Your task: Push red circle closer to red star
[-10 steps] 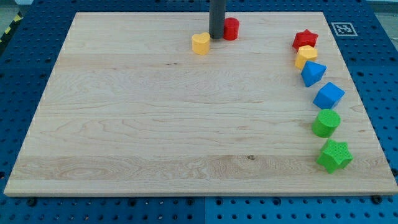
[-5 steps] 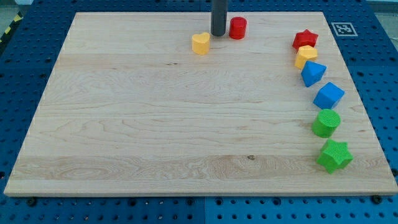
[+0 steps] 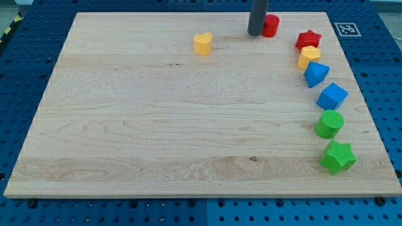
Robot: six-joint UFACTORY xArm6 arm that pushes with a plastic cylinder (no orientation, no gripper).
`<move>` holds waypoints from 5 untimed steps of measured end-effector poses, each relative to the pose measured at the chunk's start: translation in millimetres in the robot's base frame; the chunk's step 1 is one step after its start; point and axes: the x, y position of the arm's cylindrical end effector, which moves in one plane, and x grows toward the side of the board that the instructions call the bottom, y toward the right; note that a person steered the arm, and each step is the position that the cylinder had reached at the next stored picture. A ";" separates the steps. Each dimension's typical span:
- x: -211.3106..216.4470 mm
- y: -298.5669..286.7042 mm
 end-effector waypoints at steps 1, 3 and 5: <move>-19.1 -8.5; -19.1 15.5; 3.1 65.2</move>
